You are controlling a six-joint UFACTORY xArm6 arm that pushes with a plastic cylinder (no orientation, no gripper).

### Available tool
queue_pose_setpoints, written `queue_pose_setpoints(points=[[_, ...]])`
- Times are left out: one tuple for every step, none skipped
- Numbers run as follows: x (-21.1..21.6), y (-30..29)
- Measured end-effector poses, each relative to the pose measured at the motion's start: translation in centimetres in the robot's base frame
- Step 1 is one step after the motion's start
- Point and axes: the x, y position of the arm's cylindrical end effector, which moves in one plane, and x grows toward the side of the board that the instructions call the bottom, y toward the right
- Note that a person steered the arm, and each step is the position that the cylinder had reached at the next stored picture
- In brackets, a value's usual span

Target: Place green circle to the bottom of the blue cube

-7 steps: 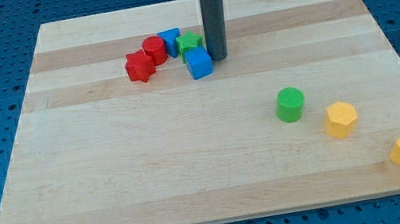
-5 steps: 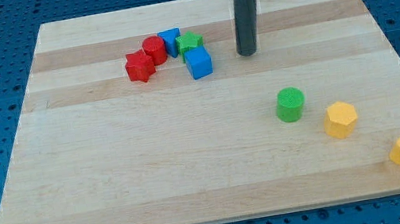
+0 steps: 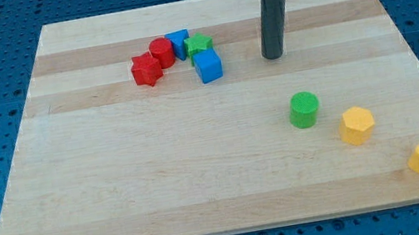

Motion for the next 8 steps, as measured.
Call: queue_pose_setpoints(points=[[0.8, -0.1], [3.2, -0.1], [5.1, 0.1], [6.7, 0.4], [7.9, 1.4], [8.0, 3.9], [10.0, 5.0], [13.0, 5.0]])
